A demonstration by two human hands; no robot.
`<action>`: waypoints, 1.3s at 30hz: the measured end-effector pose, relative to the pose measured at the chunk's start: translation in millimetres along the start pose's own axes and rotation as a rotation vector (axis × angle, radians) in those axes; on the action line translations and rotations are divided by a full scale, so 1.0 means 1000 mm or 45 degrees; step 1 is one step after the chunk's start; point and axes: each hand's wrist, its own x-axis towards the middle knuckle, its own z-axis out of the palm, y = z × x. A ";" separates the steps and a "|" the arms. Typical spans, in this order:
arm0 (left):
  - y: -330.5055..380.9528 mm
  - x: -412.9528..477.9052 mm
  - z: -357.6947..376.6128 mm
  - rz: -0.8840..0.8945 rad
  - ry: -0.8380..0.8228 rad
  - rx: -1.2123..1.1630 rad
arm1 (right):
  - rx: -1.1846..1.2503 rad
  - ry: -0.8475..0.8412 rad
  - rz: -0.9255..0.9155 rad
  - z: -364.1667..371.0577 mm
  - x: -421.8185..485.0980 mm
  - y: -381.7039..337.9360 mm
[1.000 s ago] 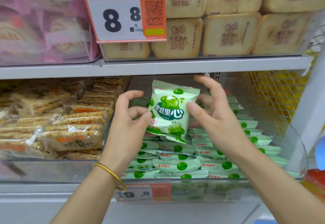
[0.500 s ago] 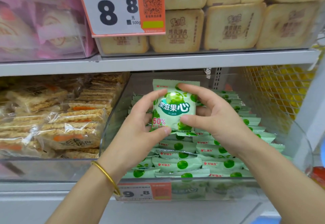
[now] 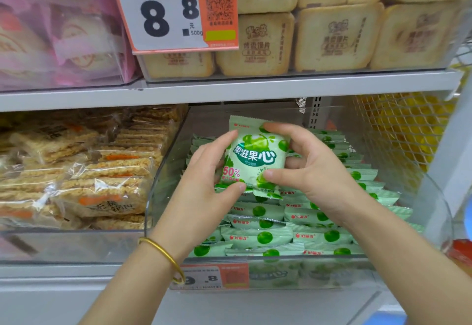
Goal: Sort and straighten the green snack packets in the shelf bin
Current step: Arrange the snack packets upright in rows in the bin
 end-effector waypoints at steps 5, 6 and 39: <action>0.003 -0.002 0.000 0.276 0.267 0.560 | 0.224 0.032 0.129 0.003 0.003 0.004; 0.004 -0.003 0.002 0.263 0.233 0.556 | 0.299 0.005 0.159 0.003 0.003 0.005; 0.012 0.002 -0.002 -0.120 0.144 -0.342 | 0.067 0.226 0.062 0.000 0.004 0.005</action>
